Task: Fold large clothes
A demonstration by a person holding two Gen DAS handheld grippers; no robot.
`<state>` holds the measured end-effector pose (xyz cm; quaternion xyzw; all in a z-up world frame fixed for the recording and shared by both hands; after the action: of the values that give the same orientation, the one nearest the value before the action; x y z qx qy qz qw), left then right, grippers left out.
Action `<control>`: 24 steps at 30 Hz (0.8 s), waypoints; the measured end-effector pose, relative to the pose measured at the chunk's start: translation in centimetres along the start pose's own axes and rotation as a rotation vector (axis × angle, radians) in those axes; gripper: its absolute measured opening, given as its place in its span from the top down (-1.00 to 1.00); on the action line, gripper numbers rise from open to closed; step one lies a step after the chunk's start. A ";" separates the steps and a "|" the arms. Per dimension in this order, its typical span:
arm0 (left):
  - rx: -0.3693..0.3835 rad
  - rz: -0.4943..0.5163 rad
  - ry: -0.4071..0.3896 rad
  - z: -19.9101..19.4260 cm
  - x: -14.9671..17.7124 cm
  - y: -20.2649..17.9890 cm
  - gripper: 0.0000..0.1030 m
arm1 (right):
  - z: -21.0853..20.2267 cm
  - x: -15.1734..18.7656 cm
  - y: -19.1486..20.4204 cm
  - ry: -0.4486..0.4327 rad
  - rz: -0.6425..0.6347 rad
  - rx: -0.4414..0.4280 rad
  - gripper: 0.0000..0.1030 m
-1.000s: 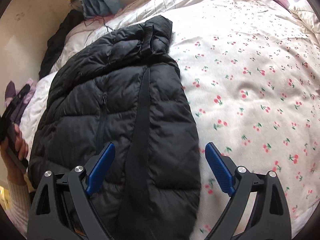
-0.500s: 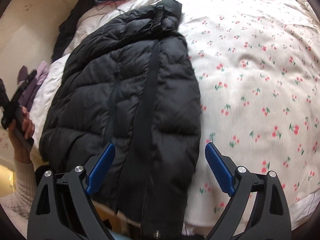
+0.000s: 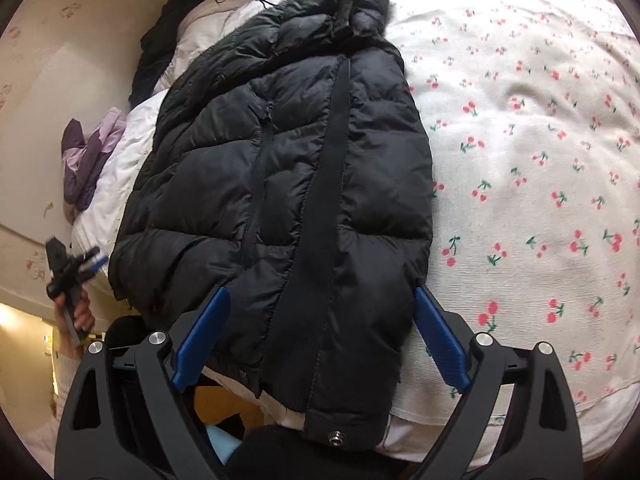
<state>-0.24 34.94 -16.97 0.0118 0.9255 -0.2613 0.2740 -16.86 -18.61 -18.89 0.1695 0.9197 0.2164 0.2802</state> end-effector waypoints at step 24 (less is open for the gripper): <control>0.204 -0.146 0.219 3.8 4.1 -1.9 0.03 | 2.2 3.4 0.3 -0.018 0.012 -0.189 0.58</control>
<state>-2.12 30.92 -20.85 0.0006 0.9168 -0.3704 0.1491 -18.19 -16.22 -21.97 0.1497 0.8917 0.3024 0.3018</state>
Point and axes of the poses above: each gripper's, at about its wrist camera, not at the fingertips, and z roughly the way its jaws point, y to its left, x to its underside, the point moved 8 cm from there along z, roughly the way its jaws point, and after that the axes turned 10 degrees about -y, right-handed, at the moved point
